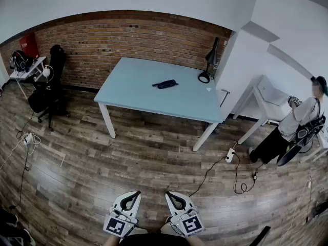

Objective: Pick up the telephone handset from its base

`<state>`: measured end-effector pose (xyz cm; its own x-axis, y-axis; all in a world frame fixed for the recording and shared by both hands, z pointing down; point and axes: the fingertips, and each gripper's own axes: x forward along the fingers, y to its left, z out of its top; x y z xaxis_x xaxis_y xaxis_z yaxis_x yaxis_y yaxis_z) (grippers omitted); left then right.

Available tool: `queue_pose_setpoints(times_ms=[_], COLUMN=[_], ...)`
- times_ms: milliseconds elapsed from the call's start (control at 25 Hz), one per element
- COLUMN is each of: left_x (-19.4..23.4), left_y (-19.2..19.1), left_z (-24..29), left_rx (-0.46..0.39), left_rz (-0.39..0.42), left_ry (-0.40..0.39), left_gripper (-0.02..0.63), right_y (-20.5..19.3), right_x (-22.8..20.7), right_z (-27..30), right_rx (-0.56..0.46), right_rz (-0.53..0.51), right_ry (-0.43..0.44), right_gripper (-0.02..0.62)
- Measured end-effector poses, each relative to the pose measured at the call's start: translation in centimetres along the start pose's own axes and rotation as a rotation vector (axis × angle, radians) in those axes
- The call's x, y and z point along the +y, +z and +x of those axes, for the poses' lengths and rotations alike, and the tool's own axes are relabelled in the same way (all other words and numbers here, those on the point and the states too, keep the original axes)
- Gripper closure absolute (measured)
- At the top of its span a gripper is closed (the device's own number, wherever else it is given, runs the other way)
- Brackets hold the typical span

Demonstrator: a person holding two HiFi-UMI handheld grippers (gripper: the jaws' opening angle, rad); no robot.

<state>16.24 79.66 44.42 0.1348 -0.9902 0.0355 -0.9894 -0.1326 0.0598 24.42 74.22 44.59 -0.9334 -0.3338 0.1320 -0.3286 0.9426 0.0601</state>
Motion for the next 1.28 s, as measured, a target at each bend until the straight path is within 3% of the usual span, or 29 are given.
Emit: queue_pose_setpoints(times_ms=[160,480,760,1280], left_x=[1.8,6.0,8.6,10.4], left_y=[-0.3,0.0,0.3,2.4], left_z=[0.0,-0.9,1.6,18.6], left_rx=[-0.002,0.003,-0.013,0.021], left_rz=[-0.003,-0.018,-0.01,0.064], left_ry=[-0.004,-0.027,-0.047,0.099], left_gripper=[0.603,0.603,0.604,0.604], right_y=[0.3,1.4,0.2,1.9], right_x=[-1.0,0.9,2.4,-12.8], right_z=[1.6,5.5,8.4,16.3], right_rx=[-0.068,-0.052,-0.01,-0.099], right_rz=[-0.038,-0.049,-0.046,0.015], right_ry=[-0.071,-0.136,-0.063,0.097], right_gripper=[0.572,0.565,0.565,0.566])
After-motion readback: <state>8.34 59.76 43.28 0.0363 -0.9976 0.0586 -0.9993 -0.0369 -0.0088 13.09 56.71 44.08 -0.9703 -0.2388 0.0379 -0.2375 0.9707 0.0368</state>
